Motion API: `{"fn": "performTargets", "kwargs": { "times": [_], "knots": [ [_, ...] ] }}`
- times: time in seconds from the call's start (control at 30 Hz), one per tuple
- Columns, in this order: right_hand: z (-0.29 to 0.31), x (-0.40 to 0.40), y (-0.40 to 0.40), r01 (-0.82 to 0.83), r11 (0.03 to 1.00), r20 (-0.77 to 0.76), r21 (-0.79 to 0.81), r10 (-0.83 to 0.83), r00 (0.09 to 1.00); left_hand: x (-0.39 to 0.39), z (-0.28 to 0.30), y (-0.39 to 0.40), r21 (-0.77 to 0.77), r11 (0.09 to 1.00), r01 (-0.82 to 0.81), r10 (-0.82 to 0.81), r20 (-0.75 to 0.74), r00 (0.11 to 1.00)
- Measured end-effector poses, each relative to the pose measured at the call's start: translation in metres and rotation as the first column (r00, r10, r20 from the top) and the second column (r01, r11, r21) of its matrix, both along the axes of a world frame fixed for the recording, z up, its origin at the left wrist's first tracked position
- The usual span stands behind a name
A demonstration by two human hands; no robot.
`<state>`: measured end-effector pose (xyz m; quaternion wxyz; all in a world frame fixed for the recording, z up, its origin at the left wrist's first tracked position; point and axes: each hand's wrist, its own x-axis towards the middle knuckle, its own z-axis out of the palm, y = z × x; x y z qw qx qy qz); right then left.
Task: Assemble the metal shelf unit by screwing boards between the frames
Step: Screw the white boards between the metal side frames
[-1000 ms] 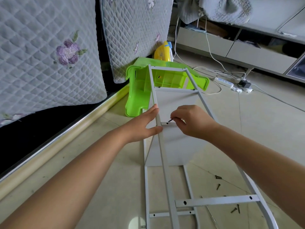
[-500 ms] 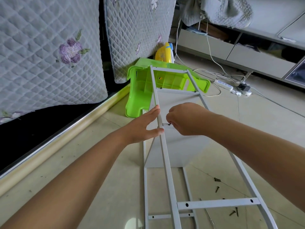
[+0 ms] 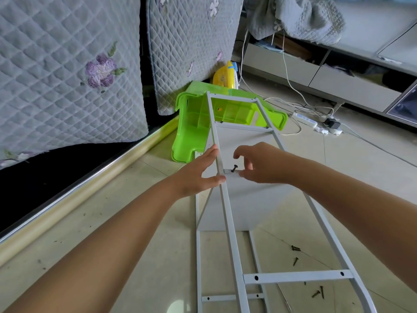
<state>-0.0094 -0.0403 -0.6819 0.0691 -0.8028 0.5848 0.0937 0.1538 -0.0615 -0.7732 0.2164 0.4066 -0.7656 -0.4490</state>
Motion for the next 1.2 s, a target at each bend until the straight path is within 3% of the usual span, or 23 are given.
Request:
{"fn": "performTargets", "kwargs": {
  "times": [0.13, 0.27, 0.4, 0.53, 0.7, 0.9, 1.1, 1.2],
  "knots": [
    [0.002, -0.034, 0.012, 0.099, 0.992, 0.06, -0.075, -0.095, 0.994, -0.002, 0.006, 0.0, -0.024, 1.0, -0.019, 0.021, 0.065, 0.998],
    [-0.01, -0.08, 0.032, 0.261, 0.94, 0.222, -0.222, -0.212, 0.952, -0.011, 0.02, 0.002, -0.215, 0.975, -0.046, 0.073, 0.118, 0.99],
    [-0.036, -0.099, 0.045, 0.24, 0.947, 0.209, -0.212, -0.196, 0.958, -0.023, 0.027, 0.005, -0.323, 0.946, 0.015, 0.058, 0.214, 0.975],
    [-0.058, -0.1, 0.052, 0.259, 0.928, 0.289, -0.266, -0.179, 0.94, -0.03, 0.028, 0.009, -0.427, 0.903, -0.046, 0.192, 0.305, 0.933],
    [-0.076, -0.103, 0.057, 0.268, 0.905, 0.411, -0.331, -0.117, 0.904, -0.041, 0.033, 0.016, -0.616, 0.776, -0.135, 0.402, 0.318, 0.859],
    [-0.073, -0.101, 0.057, 0.3, 0.892, 0.421, -0.338, -0.143, 0.896, -0.041, 0.033, 0.019, -0.662, 0.734, -0.15, 0.421, 0.272, 0.865],
    [-0.072, -0.101, 0.057, 0.321, 0.9, 0.45, -0.295, -0.165, 0.878, -0.047, 0.034, 0.011, -0.654, 0.756, -0.027, 0.421, 0.455, 0.784],
    [-0.072, -0.102, 0.058, 0.321, 0.907, 0.443, -0.272, -0.178, 0.879, -0.045, 0.032, 0.009, -0.662, 0.749, -0.022, 0.413, 0.441, 0.797]
  ]
}}
